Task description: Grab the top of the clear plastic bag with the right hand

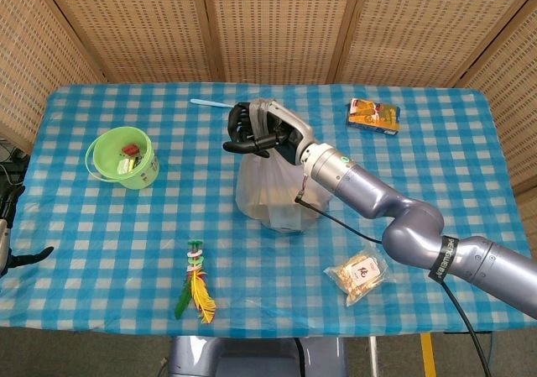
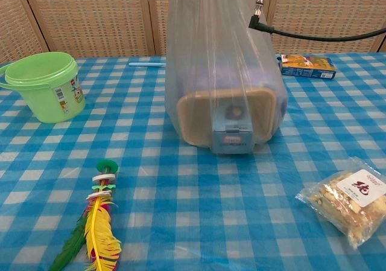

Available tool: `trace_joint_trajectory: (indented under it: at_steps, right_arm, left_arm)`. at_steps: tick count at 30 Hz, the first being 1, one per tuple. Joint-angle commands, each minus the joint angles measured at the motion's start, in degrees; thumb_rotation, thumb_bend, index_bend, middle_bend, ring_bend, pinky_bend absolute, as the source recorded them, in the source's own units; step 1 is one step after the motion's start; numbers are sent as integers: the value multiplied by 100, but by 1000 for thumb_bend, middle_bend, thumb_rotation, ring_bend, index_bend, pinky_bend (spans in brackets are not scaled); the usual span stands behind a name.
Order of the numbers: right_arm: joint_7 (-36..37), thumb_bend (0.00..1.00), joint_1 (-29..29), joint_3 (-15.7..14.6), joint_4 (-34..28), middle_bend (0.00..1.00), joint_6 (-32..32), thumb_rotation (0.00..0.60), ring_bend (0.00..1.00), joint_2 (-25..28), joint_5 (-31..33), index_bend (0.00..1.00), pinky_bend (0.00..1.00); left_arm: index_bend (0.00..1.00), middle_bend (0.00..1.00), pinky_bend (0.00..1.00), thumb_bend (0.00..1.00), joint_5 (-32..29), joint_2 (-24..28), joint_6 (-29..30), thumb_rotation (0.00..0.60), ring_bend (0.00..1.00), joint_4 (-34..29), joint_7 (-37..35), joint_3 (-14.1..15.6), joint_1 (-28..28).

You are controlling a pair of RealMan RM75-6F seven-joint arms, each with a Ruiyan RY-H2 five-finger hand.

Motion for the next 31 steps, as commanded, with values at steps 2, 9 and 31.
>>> trace_joint_trajectory:
  at_steps: [2, 9, 31]
  right_arm:
    - [-366, 18, 57, -175, 32, 919, 205, 600, 942, 72, 342, 988, 1000]
    - [-999, 548, 196, -517, -88, 948, 612, 600, 974, 260, 1031, 1000, 1000]
    - [-2568, 754, 1222, -672, -711, 924, 1446, 600, 972, 1329, 3404, 1000, 1000]
  left_arm:
    - [0, 0, 0, 0, 18, 1, 12, 600, 0, -4, -4, 10, 2]
    - [0, 0, 0, 0, 42, 2, 36, 600, 0, -21, -12, 26, 5]
    - [0, 0, 0, 0, 105, 127, -27, 600, 0, -25, -333, 60, 28]
